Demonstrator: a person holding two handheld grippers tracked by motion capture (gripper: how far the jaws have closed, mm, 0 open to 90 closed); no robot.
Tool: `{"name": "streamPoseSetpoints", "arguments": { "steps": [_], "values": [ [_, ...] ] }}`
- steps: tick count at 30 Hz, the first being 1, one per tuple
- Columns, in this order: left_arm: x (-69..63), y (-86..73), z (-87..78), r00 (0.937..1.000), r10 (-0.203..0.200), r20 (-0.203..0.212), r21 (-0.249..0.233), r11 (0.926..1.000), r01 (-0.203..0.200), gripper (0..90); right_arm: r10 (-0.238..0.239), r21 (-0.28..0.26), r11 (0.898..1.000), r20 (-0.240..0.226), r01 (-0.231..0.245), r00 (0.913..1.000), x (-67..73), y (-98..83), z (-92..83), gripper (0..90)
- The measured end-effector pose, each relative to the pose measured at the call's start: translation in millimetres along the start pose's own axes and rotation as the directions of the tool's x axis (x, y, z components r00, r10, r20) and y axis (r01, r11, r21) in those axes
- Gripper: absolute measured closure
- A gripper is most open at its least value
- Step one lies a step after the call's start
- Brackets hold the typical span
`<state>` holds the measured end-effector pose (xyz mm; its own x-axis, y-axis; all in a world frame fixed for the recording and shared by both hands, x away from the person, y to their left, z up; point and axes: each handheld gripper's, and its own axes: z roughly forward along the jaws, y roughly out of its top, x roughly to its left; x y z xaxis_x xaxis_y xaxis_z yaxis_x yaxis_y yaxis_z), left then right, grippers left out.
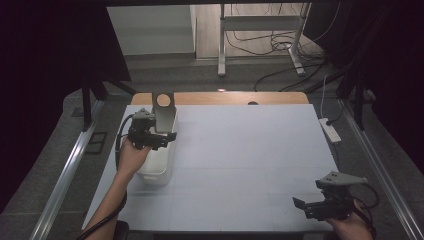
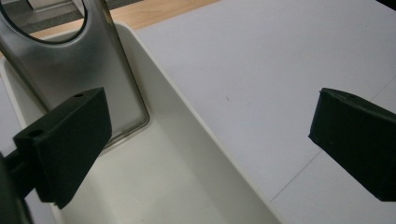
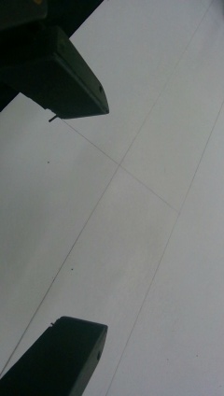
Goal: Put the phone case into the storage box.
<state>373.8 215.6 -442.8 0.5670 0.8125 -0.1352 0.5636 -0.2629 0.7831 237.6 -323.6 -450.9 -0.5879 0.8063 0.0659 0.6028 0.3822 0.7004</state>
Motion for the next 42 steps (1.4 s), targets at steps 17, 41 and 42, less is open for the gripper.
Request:
{"name": "streamPoseSetpoints", "arguments": {
  "steps": [17, 41, 42],
  "values": [
    [-12.4, -7.9, -4.0, 0.9996, 0.027, 0.003, 0.02, 0.9994, -0.027, 0.1, -0.002, -0.003, 1.0, 0.004, 0.002, 1.0, 0.4, -0.2, -0.2, 0.0],
    [-27.8, -23.0, -19.3, 0.9994, 0.025, 0.026, 0.011, 0.9996, -0.025, 0.4, -0.016, -0.003, 1.0, -0.001, 0.016, 0.9999, 1.3, -0.2, -0.5, 0.0],
    [-28.5, -23.5, -20.3, 0.9994, 0.024, 0.025, 0.009, 0.9997, -0.025, 0.5, -0.016, -0.004, 1.0, -0.001, 0.016, 0.9999, 1.5, -0.2, -0.3, 0.0]
  ]
}}
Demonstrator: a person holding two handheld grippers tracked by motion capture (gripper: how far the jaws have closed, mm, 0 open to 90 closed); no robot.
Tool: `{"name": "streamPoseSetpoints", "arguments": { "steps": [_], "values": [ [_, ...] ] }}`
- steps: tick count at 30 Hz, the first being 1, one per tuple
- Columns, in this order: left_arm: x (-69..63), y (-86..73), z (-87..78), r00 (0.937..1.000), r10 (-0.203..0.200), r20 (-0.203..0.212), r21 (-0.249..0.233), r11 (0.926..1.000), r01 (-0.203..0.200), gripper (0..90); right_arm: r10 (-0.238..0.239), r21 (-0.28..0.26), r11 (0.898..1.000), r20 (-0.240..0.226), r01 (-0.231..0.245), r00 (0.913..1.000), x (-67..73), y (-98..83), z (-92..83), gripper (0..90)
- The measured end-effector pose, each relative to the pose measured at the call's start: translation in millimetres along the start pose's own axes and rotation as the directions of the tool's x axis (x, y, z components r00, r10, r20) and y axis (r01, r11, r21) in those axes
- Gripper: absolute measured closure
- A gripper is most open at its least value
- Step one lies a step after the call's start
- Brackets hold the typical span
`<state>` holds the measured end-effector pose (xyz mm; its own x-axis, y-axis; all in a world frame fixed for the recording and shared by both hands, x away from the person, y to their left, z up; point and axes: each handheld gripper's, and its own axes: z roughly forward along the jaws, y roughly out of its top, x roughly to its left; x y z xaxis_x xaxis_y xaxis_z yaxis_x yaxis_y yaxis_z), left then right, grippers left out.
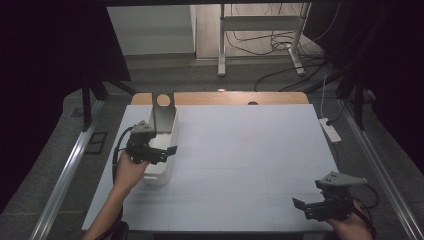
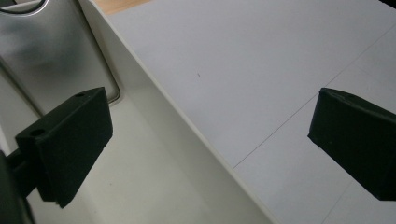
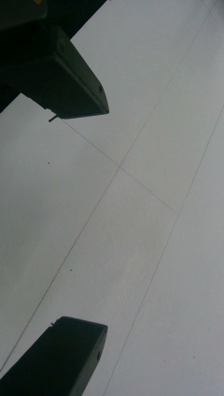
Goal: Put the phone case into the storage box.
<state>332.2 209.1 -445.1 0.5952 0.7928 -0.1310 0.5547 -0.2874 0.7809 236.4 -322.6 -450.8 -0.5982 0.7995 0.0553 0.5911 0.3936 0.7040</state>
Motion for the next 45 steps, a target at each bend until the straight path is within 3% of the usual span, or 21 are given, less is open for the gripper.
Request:
{"name": "streamPoseSetpoints", "arguments": {
  "steps": [16, 45],
  "values": [
    [-12.6, -11.7, -11.4, 0.9996, -0.008, 0.027, -0.009, 0.9999, 0.008, 0.5, -0.003, -0.003, 1.0, 0.0, 0.003, 1.0, 0.3, -0.1, -0.3, 0.0],
    [-29.3, -30.8, -27.3, 0.9995, -0.007, 0.03, -0.008, 0.9999, 0.007, 0.6, -0.003, 0.0, 1.0, 0.001, 0.003, 1.0, 0.6, 0.1, 0.0, 0.0]
  ]
}}
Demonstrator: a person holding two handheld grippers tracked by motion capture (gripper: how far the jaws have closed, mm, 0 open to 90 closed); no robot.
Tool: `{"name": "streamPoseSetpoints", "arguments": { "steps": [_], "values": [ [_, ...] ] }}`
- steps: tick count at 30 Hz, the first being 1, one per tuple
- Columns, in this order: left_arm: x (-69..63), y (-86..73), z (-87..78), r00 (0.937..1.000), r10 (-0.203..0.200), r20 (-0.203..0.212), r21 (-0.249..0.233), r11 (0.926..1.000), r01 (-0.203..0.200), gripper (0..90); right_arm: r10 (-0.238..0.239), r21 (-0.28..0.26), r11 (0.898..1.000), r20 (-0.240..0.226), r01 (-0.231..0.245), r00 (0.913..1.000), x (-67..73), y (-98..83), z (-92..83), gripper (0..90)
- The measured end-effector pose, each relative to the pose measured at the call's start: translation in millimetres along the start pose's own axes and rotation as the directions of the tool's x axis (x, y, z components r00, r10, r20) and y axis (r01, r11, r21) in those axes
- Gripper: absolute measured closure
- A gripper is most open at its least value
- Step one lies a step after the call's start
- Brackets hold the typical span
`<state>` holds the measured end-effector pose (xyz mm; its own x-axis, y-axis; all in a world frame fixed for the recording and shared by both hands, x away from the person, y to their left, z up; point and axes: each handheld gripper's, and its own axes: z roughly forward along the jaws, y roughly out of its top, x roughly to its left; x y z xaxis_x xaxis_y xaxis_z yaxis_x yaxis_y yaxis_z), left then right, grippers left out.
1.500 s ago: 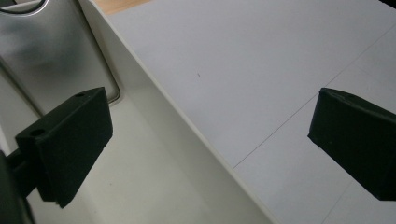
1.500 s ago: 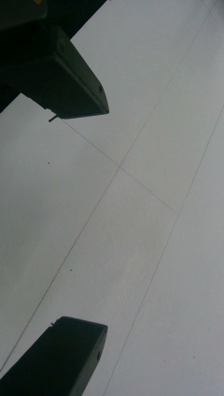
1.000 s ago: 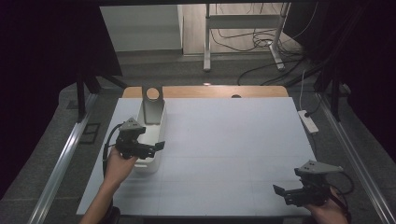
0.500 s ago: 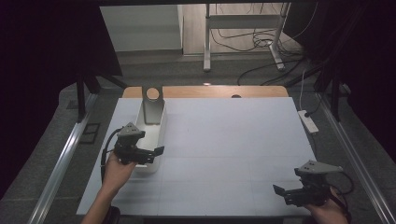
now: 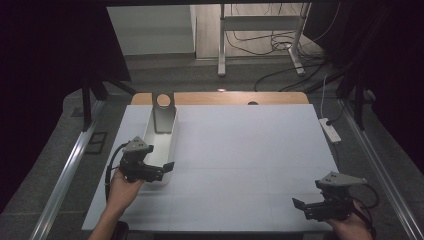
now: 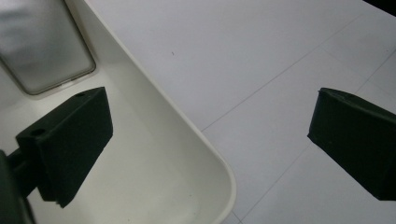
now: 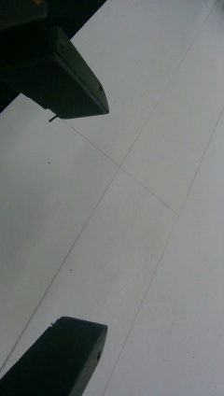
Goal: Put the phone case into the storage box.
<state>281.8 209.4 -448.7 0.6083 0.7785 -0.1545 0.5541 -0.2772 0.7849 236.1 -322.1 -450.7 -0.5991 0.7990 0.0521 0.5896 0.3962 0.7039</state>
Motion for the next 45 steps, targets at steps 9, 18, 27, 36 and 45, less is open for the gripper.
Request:
{"name": "streamPoseSetpoints", "arguments": {
  "steps": [9, 18, 27, 36, 45],
  "values": [
    [-4.0, -7.5, -7.8, 1.0, -0.009, -0.001, -0.007, 0.9999, 0.009, 0.5, -0.001, -0.002, 1.0, 0.002, 0.001, 1.0, 0.0, -0.1, -0.2, 0.0],
    [-7.0, -16.5, -18.1, 0.9997, -0.024, -0.004, -0.018, 0.9996, 0.024, 0.5, -0.002, -0.002, 1.0, 0.002, 0.002, 1.0, 0.1, -0.1, -0.7, 0.0],
    [-6.8, -26.1, -27.0, 0.999, -0.043, -0.009, -0.024, 0.9988, 0.042, 0.5, -0.001, -0.002, 1.0, 0.003, 0.001, 1.0, 0.1, -0.1, -0.6, 0.0],
    [-7.6, -35.8, -36.4, 0.9984, -0.053, -0.021, -0.033, 0.9981, 0.052, 0.5, -0.002, -0.004, 1.0, 0.004, 0.002, 1.0, 0.2, -0.2, -0.8, 0.0],
    [-7.9, -45.1, -44.5, 0.9973, -0.068, -0.027, -0.036, 0.9971, 0.067, 0.4, -0.002, -0.004, 1.0, 0.005, 0.002, 1.0, 0.4, -0.1, -0.7, 0.0]
  ]
}}
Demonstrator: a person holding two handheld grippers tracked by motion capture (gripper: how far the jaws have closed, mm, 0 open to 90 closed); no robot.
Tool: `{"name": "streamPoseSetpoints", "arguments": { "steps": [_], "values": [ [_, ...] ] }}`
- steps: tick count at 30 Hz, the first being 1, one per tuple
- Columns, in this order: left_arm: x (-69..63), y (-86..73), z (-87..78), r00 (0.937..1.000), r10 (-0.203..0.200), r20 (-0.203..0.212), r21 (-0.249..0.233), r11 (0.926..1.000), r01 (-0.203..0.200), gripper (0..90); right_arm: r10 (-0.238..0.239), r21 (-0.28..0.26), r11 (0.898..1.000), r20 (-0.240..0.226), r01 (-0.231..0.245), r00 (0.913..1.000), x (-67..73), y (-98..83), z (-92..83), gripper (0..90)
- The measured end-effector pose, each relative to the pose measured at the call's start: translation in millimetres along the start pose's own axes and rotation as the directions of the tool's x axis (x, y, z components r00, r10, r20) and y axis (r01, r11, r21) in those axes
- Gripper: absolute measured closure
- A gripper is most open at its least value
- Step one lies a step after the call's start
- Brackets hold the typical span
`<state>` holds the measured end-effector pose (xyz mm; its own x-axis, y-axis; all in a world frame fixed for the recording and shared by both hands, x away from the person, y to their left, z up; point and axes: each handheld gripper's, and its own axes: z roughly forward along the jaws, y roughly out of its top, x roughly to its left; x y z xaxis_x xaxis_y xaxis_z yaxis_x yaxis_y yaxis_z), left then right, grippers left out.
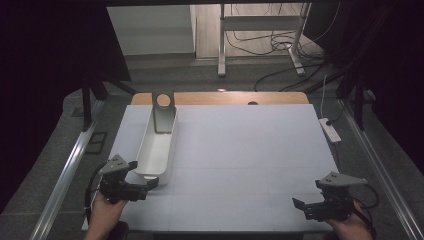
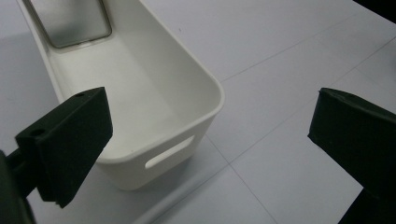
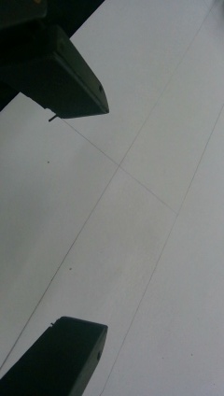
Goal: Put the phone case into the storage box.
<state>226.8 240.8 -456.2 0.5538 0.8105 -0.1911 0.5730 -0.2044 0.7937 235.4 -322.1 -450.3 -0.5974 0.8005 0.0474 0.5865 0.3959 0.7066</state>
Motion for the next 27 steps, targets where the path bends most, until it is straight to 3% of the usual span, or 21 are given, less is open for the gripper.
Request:
{"name": "streamPoseSetpoints", "arguments": {
  "steps": [27],
  "values": [
    [2.7, -23.3, -23.2, 0.9987, -0.042, -0.029, -0.013, 0.9991, 0.041, 0.4, -0.002, 0.0, 1.0, 0.004, 0.002, 1.0, 0.4, 0.0, 0.3, 0.0]
  ]
}}
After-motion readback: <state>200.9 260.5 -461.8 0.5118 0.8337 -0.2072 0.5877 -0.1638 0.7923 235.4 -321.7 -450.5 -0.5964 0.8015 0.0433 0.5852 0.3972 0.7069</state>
